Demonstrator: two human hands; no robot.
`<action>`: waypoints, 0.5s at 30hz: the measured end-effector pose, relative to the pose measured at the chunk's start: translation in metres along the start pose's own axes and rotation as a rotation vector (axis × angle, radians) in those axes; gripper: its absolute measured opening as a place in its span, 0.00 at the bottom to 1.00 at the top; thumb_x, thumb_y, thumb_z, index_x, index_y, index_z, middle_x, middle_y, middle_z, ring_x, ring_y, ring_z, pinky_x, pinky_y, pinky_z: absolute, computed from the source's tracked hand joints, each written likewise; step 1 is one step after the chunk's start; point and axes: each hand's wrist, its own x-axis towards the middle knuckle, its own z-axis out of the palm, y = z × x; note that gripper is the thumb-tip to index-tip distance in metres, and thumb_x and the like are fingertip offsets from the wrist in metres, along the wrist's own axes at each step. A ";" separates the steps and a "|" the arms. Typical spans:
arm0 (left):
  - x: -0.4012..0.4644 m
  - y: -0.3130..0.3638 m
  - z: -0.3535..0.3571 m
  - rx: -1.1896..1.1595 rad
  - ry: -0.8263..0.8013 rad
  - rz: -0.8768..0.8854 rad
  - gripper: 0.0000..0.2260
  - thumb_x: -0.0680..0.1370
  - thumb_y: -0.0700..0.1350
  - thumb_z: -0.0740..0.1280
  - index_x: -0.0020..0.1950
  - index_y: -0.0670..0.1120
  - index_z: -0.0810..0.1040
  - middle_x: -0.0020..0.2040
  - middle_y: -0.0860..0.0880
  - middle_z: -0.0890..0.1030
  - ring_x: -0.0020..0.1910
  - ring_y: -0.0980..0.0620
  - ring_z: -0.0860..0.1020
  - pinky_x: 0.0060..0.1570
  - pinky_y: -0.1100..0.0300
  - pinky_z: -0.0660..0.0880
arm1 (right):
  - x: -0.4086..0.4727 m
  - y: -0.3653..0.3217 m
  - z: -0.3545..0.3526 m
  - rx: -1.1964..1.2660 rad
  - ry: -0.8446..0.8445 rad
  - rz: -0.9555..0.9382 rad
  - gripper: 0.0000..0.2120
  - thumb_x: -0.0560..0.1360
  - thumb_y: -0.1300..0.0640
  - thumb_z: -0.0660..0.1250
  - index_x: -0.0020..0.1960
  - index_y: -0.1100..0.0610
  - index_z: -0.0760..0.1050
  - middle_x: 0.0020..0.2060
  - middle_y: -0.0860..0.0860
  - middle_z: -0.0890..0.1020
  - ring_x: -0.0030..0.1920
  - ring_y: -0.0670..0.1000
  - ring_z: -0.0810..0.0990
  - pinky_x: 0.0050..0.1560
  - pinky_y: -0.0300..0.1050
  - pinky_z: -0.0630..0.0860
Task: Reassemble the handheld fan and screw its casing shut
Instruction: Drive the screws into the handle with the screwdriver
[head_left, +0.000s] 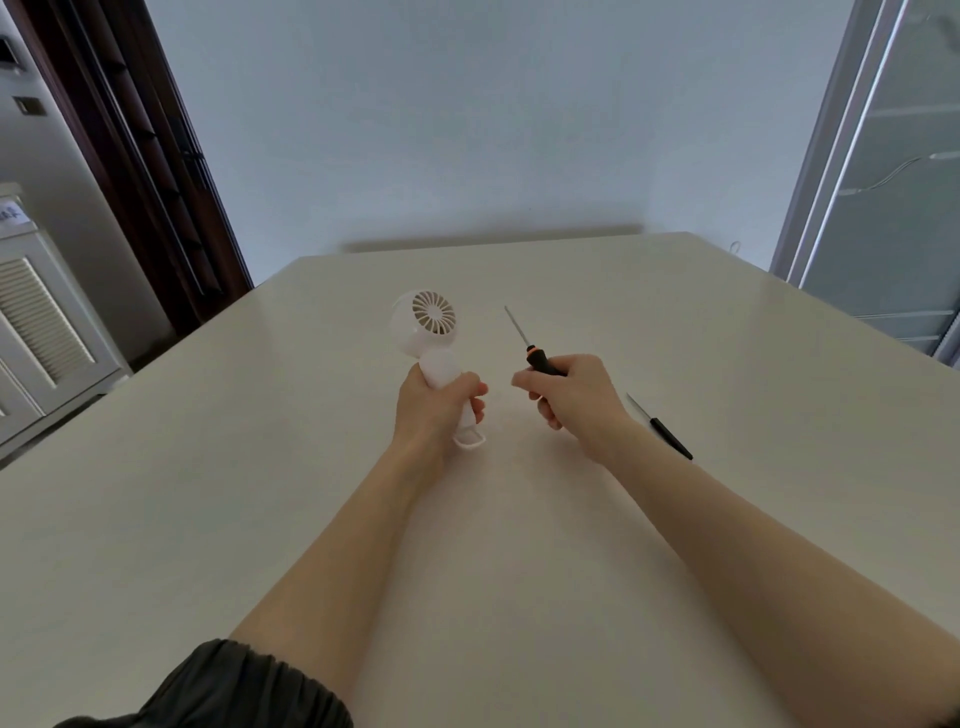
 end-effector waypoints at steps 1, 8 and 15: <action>-0.001 0.000 0.000 0.039 -0.015 0.015 0.08 0.72 0.35 0.67 0.47 0.43 0.71 0.39 0.45 0.80 0.26 0.56 0.75 0.30 0.62 0.75 | -0.002 -0.002 0.000 0.067 -0.023 0.027 0.06 0.72 0.61 0.70 0.38 0.60 0.76 0.29 0.51 0.73 0.22 0.45 0.67 0.23 0.36 0.64; -0.007 0.002 0.003 0.067 -0.108 0.082 0.11 0.70 0.38 0.74 0.45 0.42 0.72 0.38 0.45 0.82 0.30 0.57 0.80 0.30 0.66 0.76 | -0.010 -0.006 0.000 0.137 -0.052 0.057 0.05 0.72 0.60 0.69 0.38 0.59 0.77 0.28 0.50 0.73 0.18 0.42 0.67 0.19 0.31 0.63; -0.011 0.002 0.003 0.015 -0.107 0.075 0.10 0.71 0.36 0.73 0.43 0.41 0.71 0.38 0.43 0.81 0.35 0.52 0.83 0.37 0.61 0.80 | -0.012 -0.004 0.000 0.087 -0.049 -0.022 0.05 0.73 0.62 0.68 0.38 0.58 0.78 0.28 0.50 0.73 0.19 0.43 0.67 0.20 0.32 0.63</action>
